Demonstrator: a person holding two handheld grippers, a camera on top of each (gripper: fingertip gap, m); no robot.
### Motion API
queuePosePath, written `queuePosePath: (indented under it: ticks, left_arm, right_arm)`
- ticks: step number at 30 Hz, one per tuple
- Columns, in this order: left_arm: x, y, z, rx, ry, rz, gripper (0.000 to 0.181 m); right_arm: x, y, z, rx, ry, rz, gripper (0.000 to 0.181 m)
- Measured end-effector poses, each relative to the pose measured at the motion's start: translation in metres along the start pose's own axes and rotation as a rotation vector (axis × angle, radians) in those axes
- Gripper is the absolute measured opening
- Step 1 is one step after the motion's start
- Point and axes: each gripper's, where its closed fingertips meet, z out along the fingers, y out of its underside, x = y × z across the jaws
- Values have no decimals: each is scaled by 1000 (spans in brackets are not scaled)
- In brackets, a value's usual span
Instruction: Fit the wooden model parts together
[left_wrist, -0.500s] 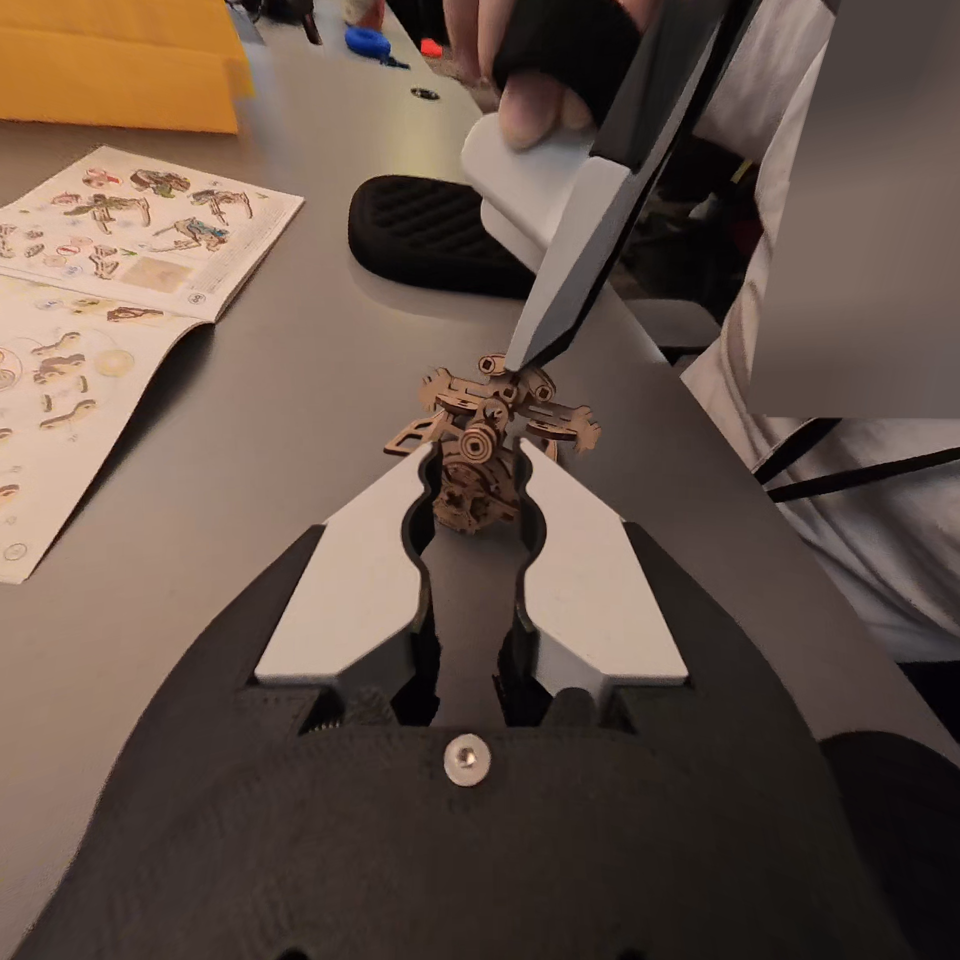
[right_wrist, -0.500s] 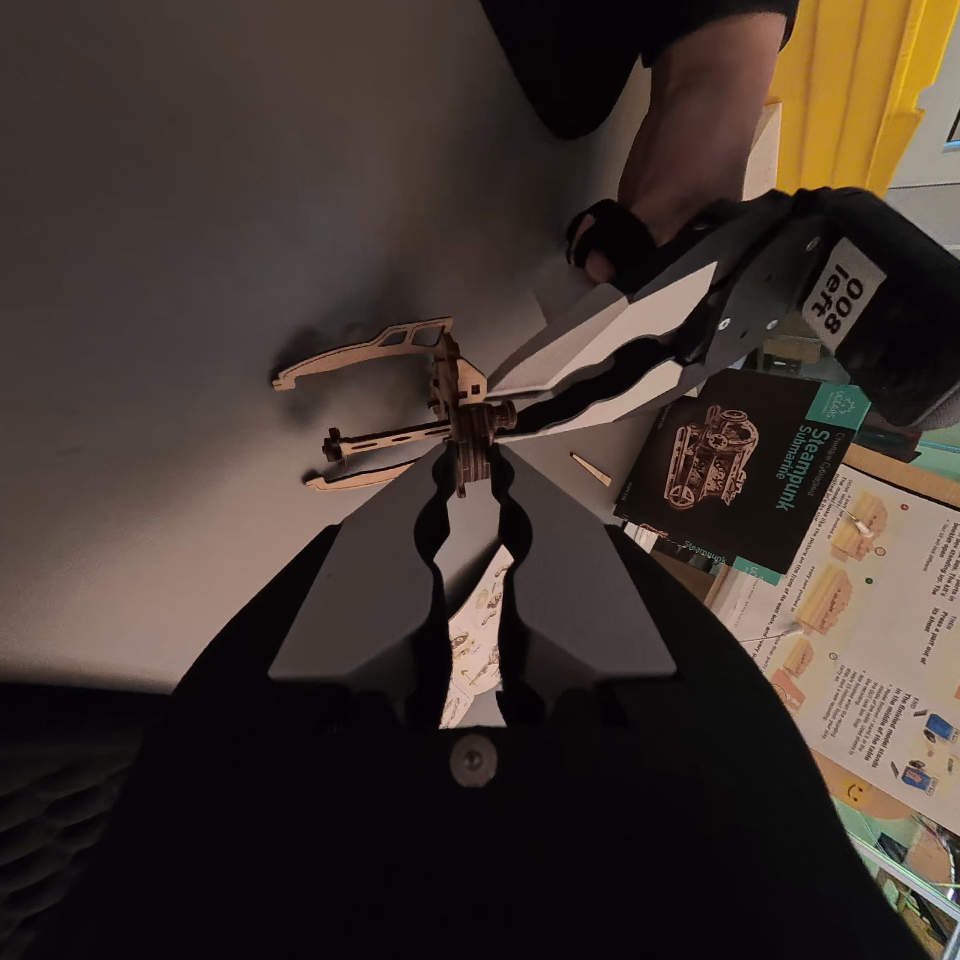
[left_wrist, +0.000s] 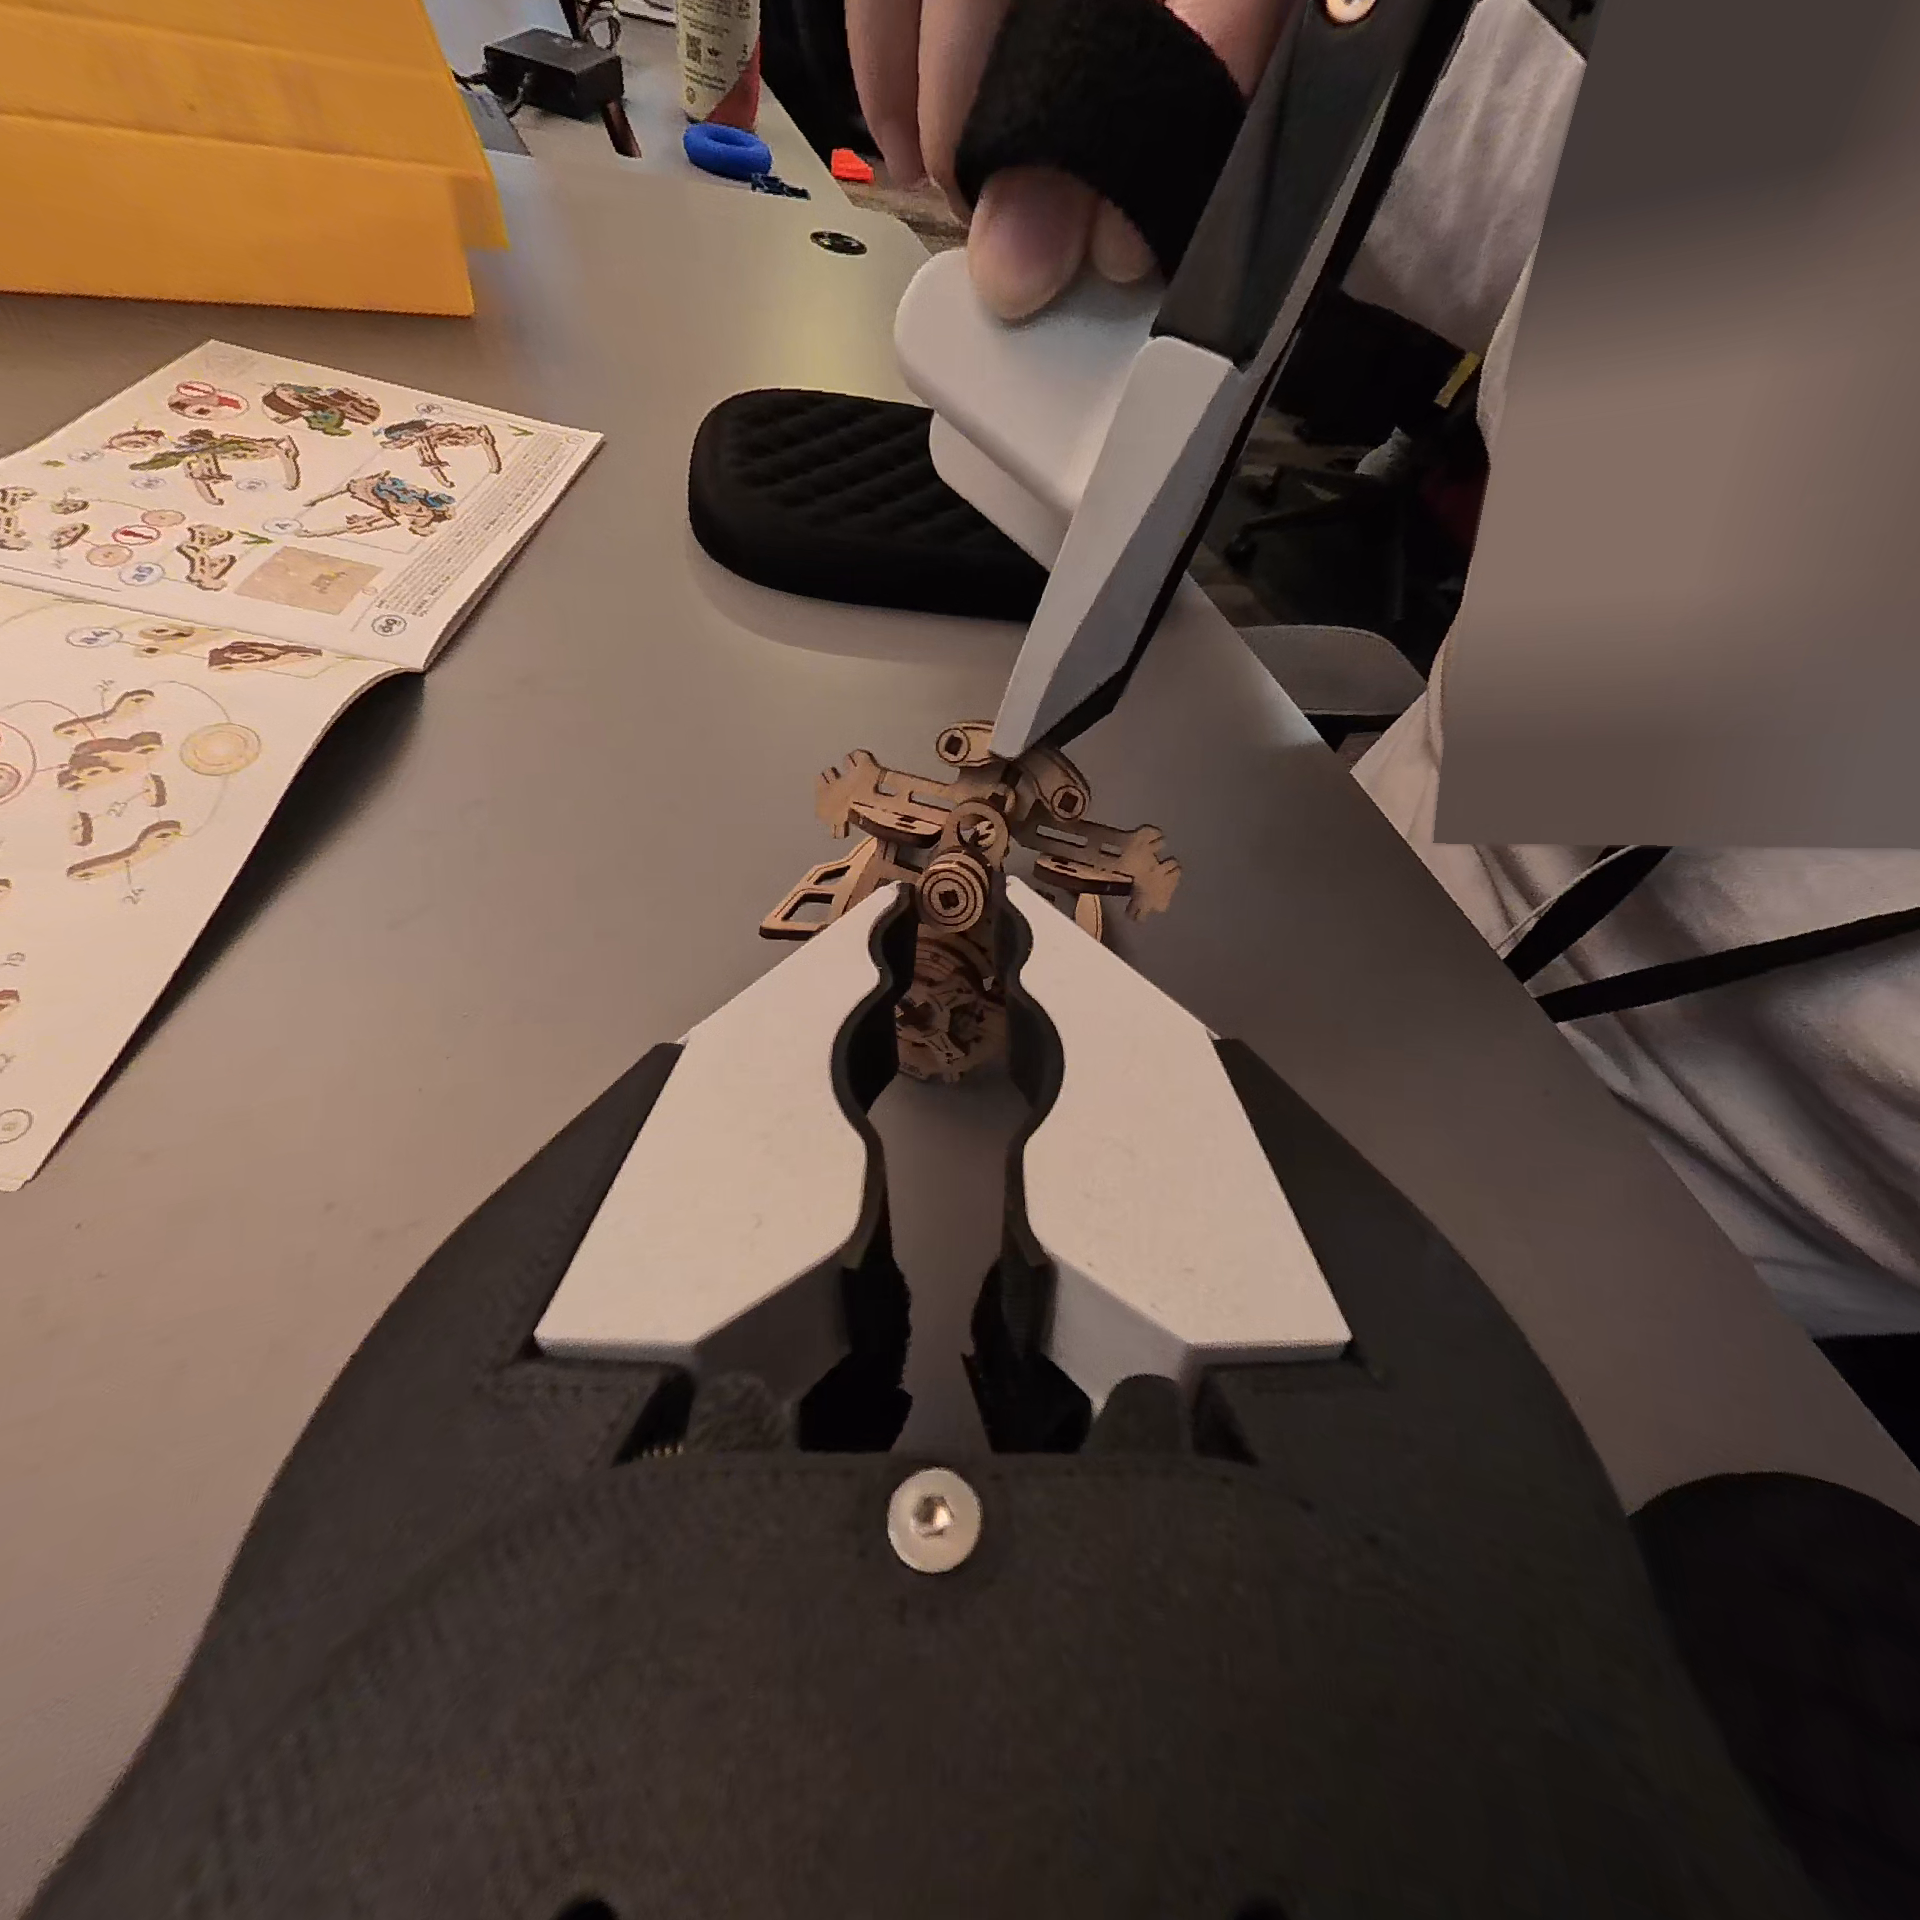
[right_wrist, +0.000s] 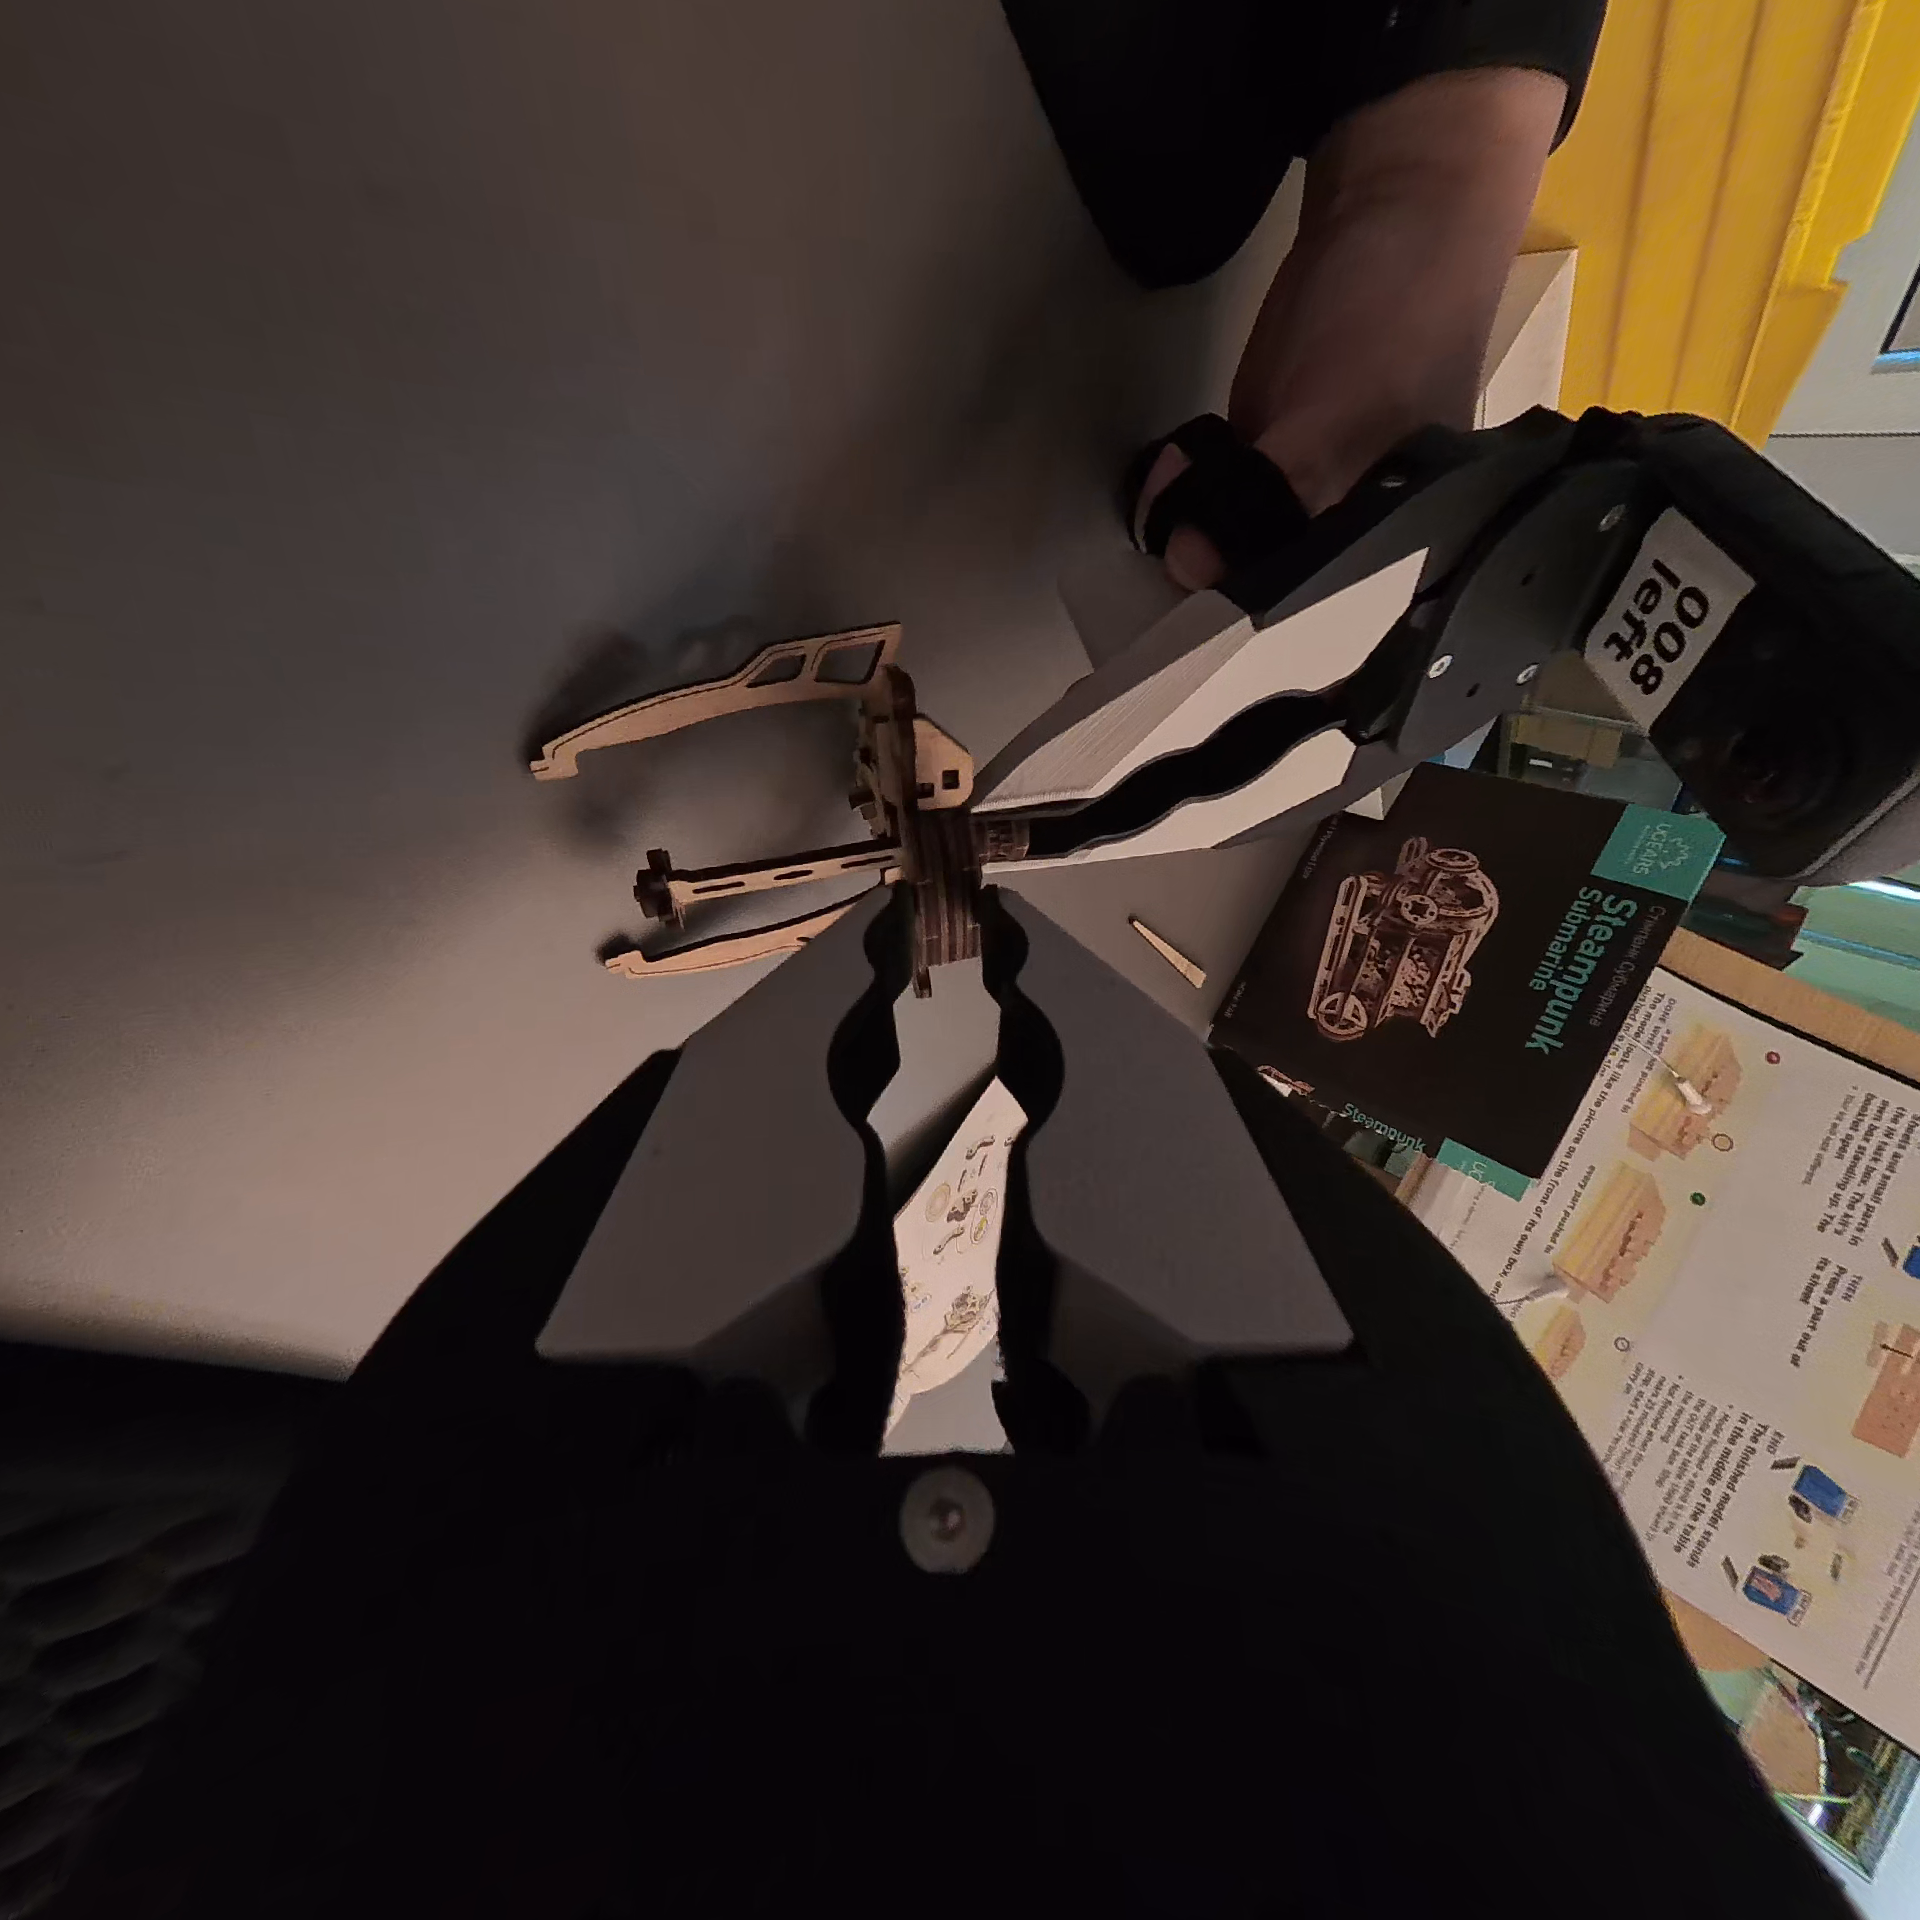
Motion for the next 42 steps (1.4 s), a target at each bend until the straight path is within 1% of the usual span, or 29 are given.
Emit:
queuePosePath:
  ticks: [5,12,18,27,37,42]
  left_arm:
    - [0,0,1,0,6,-7,11]
    - [-2,-1,2,3,-8,-14,11]
    - [1,-1,2,0,-8,7,11]
    - [3,0,2,-2,7,10,11]
    - [2,-1,1,9,7,-13,11]
    - [0,-4,0,23,-8,-23,11]
  right_arm:
    - [-4,1,1,-16,-33,-55,12]
    - [0,1,3,-30,-47,-111,12]
    - [1,-2,3,-12,-68,-94,12]
    - [1,0,2,-25,-89,-85,12]
    - [1,-2,2,-22,-59,-90,12]
    - [3,-1,2,-23,15,-72,12]
